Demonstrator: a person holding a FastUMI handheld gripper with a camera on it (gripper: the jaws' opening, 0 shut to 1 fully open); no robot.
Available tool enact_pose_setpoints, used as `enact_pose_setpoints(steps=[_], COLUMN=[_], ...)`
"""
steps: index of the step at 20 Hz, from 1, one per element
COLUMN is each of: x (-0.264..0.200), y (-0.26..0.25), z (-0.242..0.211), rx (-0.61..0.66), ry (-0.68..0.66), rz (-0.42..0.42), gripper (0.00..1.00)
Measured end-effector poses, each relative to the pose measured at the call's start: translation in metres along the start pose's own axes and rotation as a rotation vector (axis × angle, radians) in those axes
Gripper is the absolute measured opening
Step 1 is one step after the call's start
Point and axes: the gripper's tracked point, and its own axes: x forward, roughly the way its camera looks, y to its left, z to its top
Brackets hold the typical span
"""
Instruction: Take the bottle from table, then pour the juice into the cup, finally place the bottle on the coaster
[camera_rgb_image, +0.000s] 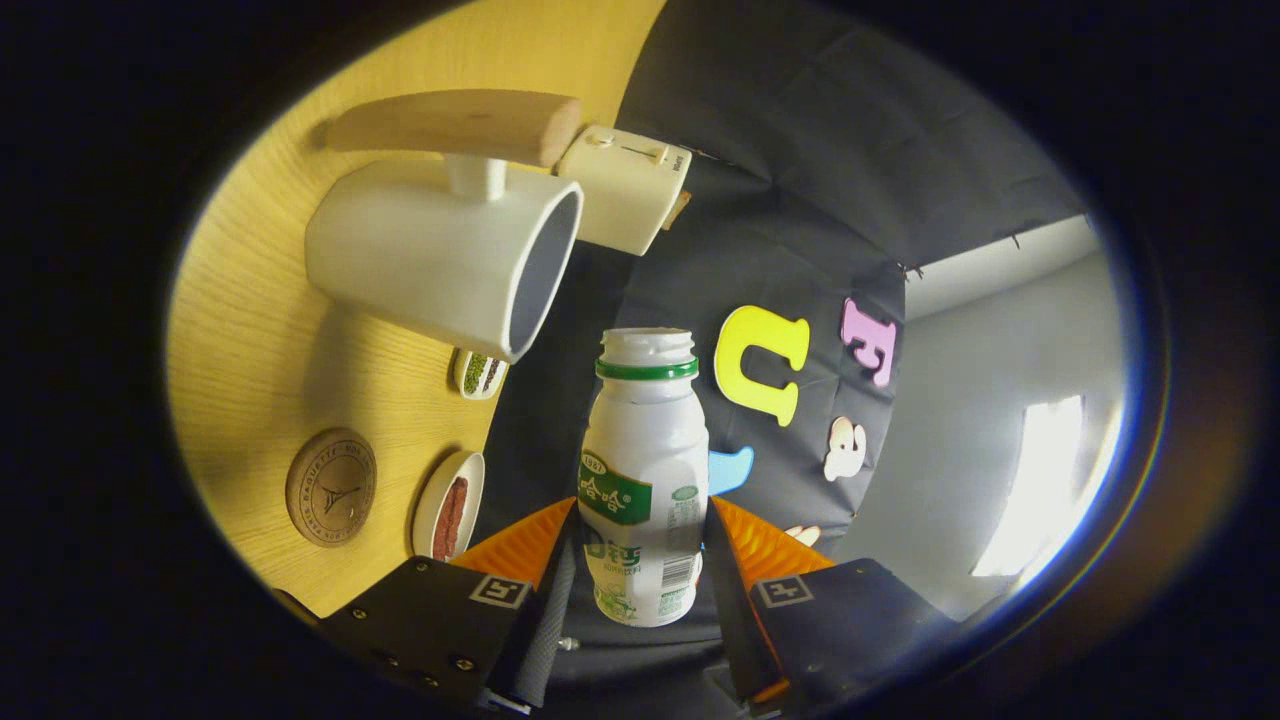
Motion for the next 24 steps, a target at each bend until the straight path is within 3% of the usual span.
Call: enact_pose_setpoints(steps=[5, 10, 24], x=[-0.001, 0.000, -0.006], y=[-0.004, -0.007, 0.007], z=[-0.003, -0.003, 0.007], rx=[0.144, 0.187, 0.499], ry=[0.012, 0.018, 0.014], rz=[0.035, 0.045, 0.186], gripper=[0.67, 0.67, 0.67])
